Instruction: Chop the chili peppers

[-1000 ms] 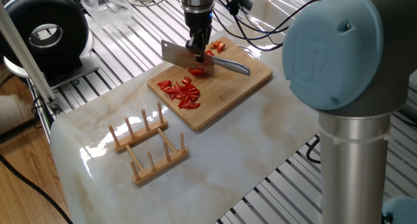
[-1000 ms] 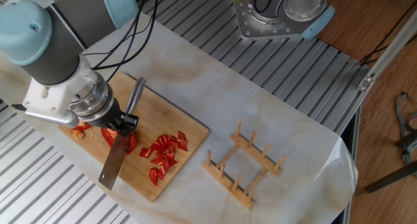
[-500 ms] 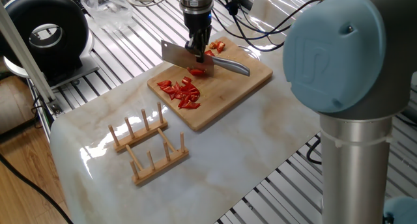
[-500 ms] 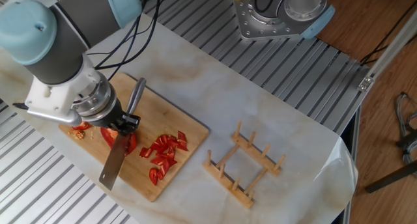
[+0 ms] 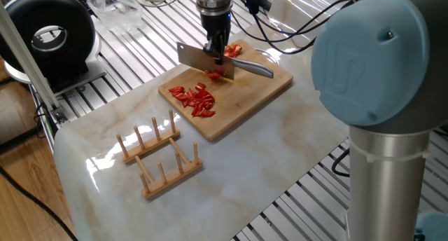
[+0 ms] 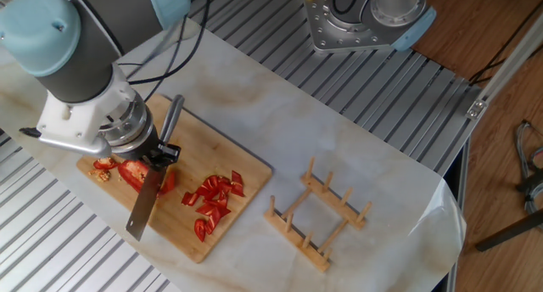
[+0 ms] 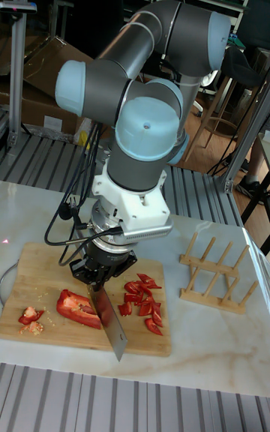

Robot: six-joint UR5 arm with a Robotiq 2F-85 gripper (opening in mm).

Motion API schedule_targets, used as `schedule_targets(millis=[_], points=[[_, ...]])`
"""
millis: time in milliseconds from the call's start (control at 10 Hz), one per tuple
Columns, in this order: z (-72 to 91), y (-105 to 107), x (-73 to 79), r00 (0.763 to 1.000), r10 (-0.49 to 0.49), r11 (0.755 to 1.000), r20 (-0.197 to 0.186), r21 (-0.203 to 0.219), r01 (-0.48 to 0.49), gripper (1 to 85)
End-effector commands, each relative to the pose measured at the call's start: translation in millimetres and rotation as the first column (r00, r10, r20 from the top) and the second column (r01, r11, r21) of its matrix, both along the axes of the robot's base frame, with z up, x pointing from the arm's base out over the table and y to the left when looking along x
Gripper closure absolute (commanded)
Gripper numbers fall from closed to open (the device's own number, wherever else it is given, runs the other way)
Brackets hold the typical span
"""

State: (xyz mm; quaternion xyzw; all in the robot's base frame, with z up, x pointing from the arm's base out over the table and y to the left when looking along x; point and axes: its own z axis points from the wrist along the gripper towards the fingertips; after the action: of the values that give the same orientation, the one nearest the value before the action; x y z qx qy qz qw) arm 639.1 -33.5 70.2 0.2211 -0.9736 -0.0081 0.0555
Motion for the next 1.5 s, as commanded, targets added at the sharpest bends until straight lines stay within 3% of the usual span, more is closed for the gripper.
schedule_targets(millis=[0, 500, 1000, 1400], points=[[0.5, 4.0, -4.5, 1.0, -0.009, 0.999, 0.003, 0.046, 0.008, 84.3], [-12.5, 1.6, -1.5, 1.0, -0.002, 0.999, -0.003, 0.047, 0.002, 84.3], [-10.3, -6.6, 4.4, 1.0, 0.008, 1.0, -0.013, 0.011, -0.008, 84.3], [-1.5, -9.2, -6.2, 0.999, 0.019, 1.0, -0.027, 0.007, -0.019, 84.3]])
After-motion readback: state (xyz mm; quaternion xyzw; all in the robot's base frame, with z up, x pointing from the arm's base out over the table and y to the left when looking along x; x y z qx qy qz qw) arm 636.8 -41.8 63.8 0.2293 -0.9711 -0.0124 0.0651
